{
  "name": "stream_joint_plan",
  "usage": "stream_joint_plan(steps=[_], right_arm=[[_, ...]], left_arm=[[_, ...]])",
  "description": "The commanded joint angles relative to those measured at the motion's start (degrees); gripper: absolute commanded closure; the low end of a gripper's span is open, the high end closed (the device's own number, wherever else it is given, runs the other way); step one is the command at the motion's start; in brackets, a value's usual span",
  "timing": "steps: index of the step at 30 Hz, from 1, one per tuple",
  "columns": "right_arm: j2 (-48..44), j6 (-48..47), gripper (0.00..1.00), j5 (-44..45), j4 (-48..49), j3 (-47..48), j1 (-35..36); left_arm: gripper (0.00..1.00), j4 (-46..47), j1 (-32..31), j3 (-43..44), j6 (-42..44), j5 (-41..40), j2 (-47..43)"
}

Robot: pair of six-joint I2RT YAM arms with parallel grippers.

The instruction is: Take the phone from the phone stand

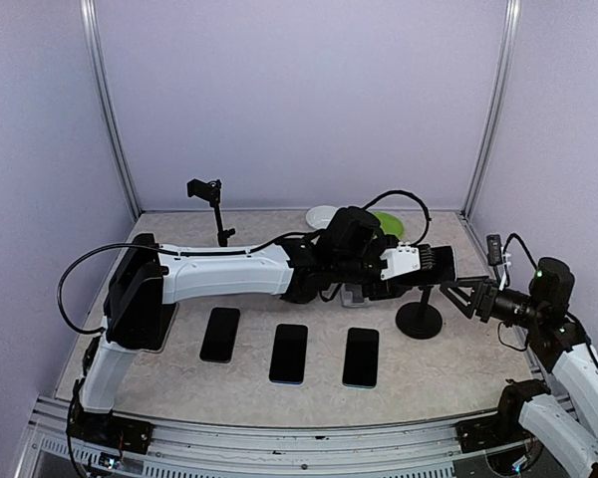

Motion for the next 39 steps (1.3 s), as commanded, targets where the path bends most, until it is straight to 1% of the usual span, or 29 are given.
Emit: stream_joint_plan(steps=[1,5,10,17,26,30,31,33,34,36,38,39], right_arm=[[-1.76,4.53,0.3,0.85,6.72,-3.72,-0.11],[-1.69,3.84,0.31,1.74,8.01,-5.5,-0.11],[-1.6,3.44,0.35,2.28,10.08,-7.11,0.32],[0.53,3.82,0.38,5.37,15.26,-9.07,3.23],[7.27,3.92,0.5,9.37,22.03,-8.59,9.22],[8.59,3.46,0.57,11.13,22.82,-8.0,11.27],[8.61,3.34,0.58,11.36,22.82,-7.95,11.42],[8.01,2.89,0.54,12.21,21.44,-7.95,11.67],[7.2,2.62,0.5,13.29,20.07,-8.05,11.7],[4.8,2.64,0.47,16.51,17.7,-9.0,11.67],[2.31,4.38,0.43,19.95,15.5,-10.18,11.75],[1.45,5.1,0.39,20.73,14.63,-10.68,11.72]], left_arm=[[0.54,2.64,-0.37,-0.5,-6.74,1.16,-1.17],[0.55,3.03,-1.23,-0.76,-8.13,1.51,-1.13],[0.56,3.51,-1.82,-0.77,-10.92,2.74,-1.07],[0.59,3.77,-1.73,-0.67,-13.61,4.63,-1.53],[0.6,3.61,-2.14,-0.5,-14.33,4.11,-1.56],[0.61,3.77,-2.36,-0.49,-14.85,4.09,-1.46],[0.62,3.83,-2.37,-0.5,-15.06,4.06,-1.41],[0.62,3.88,-2.2,-0.46,-15.58,3.85,-1.55],[0.63,3.95,-2.19,-0.62,-15.7,3.61,-1.68],[0.63,4.1,-2.14,-0.99,-15.79,3.0,-2.1],[0.64,4.58,-1.97,-2.02,-15.44,2.71,-2.67],[0.64,5.15,-1.87,-2.83,-15.1,2.36,-3.15]])
